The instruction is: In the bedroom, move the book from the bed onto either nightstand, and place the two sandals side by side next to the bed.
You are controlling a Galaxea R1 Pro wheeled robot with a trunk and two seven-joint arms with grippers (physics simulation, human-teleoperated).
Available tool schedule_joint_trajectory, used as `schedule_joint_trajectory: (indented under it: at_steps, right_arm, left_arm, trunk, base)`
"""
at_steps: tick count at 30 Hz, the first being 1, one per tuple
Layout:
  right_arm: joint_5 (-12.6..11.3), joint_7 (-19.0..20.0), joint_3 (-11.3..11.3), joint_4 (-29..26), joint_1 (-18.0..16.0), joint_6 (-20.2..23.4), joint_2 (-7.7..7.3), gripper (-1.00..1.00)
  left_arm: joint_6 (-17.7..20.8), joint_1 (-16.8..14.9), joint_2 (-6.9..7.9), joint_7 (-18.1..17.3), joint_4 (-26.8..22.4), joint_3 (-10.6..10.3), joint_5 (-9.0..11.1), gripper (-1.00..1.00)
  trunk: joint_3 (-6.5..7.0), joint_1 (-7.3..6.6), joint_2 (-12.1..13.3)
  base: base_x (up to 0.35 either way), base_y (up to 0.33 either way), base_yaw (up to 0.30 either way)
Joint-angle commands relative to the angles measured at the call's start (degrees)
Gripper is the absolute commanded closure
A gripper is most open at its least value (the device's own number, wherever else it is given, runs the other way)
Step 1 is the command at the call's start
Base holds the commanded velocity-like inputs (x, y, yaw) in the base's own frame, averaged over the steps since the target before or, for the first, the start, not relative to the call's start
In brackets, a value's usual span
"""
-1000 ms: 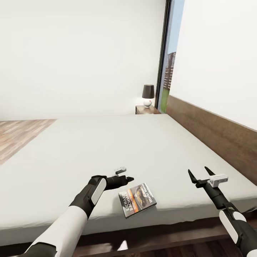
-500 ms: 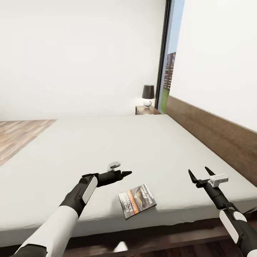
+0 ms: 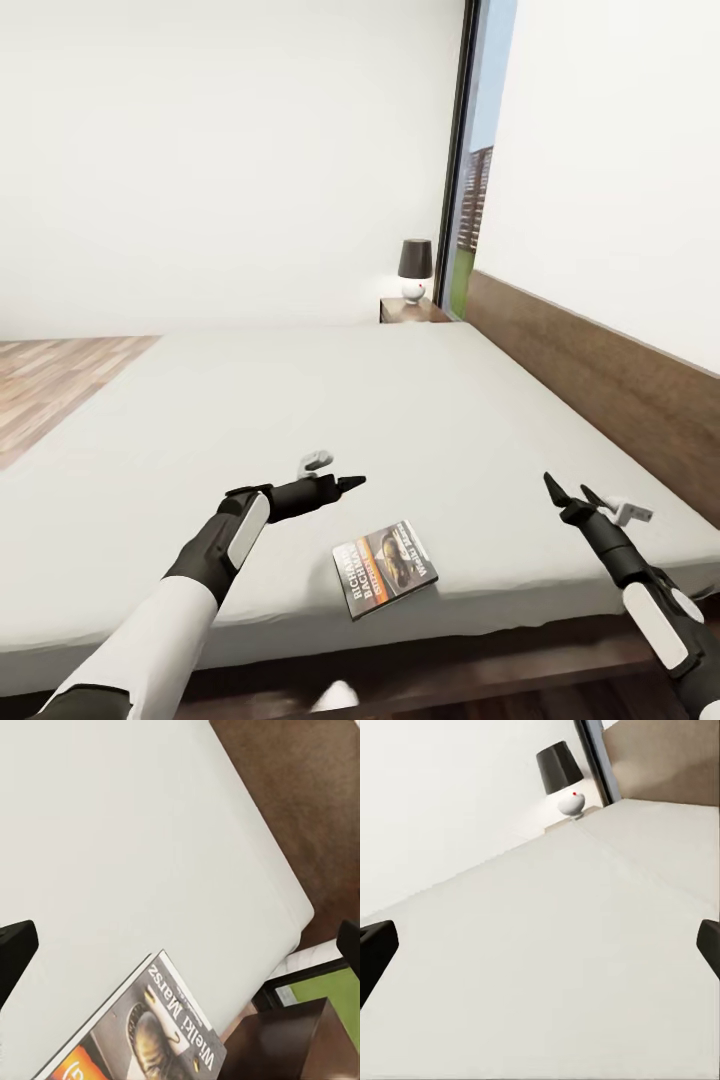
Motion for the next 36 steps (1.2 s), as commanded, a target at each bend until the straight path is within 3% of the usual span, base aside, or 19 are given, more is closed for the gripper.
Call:
schedule_joint_trajectory:
  at_steps: [1, 6, 9, 13, 17, 20, 26, 36]
  right_arm:
    - [-1.19, 1.42, -0.03, -0.06, -0.04, 2.54, -0.35, -1.00]
    - [-1.69, 6.60, -0.02, -1.13, -0.04, 7.62, -1.14, -1.00]
    - [-1.77, 8.25, -0.01, -3.31, -0.04, 12.40, -1.33, -1.00]
    - [-1.78, 10.49, -0.01, -4.35, -0.04, 15.31, -1.95, -1.00]
    - [-1.85, 16.25, 0.05, -4.51, -0.04, 21.85, -5.73, -1.00]
    - [-1.87, 19.26, -0.05, -4.20, -0.04, 25.81, -6.82, -1.00]
    - [-1.87, 21.37, -0.10, -3.96, -0.04, 28.08, -7.75, -1.00]
    - [-1.93, 21.58, 0.06, -4.24, -0.04, 28.31, -7.82, -1.00]
  left_arm:
    - [0.43, -0.03, 0.00, 0.07, -0.03, 0.01, 0.39, -1.00]
    - [0.43, -0.03, -0.04, 0.07, -0.03, -0.01, 0.40, -1.00]
    - [0.43, -0.03, -0.07, 0.09, -0.03, -0.04, 0.39, -1.00]
    - [0.43, -0.03, -0.08, 0.08, -0.03, -0.05, 0.39, -1.00]
    - [0.43, -0.03, -0.08, 0.07, -0.03, -0.06, 0.43, -1.00]
    - [0.43, -0.03, -0.08, 0.07, -0.03, -0.06, 0.43, -1.00]
    - [0.43, -0.03, -0.08, 0.07, -0.03, -0.07, 0.43, -1.00]
    - [0.43, -0.03, -0.08, 0.07, -0.03, -0.07, 0.43, -1.00]
  trunk:
    - [-0.05, -0.01, -0.02]
    - [-0.05, -0.01, -0.02]
    - [-0.05, -0.01, -0.02]
    - [-0.05, -0.01, -0.02]
    - [-0.05, -0.01, -0.02]
    - [0.31, -0.45, 0.78]
    - [1.38, -1.77, 3.19]
    - [3.18, -3.96, 7.20]
  base:
    - [0.000, 0.000, 0.000]
    - [0.000, 0.000, 0.000]
    - [0.000, 0.000, 0.000]
    - [0.000, 0.000, 0.000]
    - [0.000, 0.000, 0.000]
    - [0.000, 0.000, 0.000]
    - [0.000, 0.000, 0.000]
    - [0.000, 0.000, 0.000]
